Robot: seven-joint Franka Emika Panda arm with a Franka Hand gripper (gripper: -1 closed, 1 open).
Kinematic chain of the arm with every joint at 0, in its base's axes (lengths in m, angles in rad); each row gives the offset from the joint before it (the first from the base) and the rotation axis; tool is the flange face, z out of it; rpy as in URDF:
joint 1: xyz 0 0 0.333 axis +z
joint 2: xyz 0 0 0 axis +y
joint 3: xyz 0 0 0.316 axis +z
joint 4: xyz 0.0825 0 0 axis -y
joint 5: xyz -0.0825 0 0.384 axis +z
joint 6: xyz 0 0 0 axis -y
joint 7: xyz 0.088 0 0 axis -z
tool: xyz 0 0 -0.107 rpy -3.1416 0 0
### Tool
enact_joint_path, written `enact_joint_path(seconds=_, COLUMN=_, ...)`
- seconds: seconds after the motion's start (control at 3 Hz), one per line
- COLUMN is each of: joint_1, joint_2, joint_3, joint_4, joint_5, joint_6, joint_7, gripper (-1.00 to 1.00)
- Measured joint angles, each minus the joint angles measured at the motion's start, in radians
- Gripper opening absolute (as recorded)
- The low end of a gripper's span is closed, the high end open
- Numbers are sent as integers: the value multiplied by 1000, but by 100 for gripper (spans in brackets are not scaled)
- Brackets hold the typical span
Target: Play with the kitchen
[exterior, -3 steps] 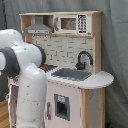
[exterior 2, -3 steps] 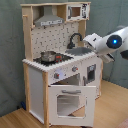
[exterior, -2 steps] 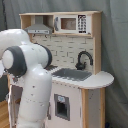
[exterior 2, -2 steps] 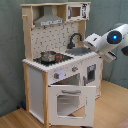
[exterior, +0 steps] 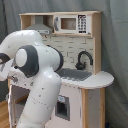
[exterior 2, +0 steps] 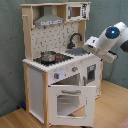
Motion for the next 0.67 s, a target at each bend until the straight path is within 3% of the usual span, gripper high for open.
enact_joint_path(seconds=0.67, joint_1=0, joint_2=105, joint_3=-88, joint_4=-42, joint_5=27, joint_6=140, joint_7=-155, gripper=100)
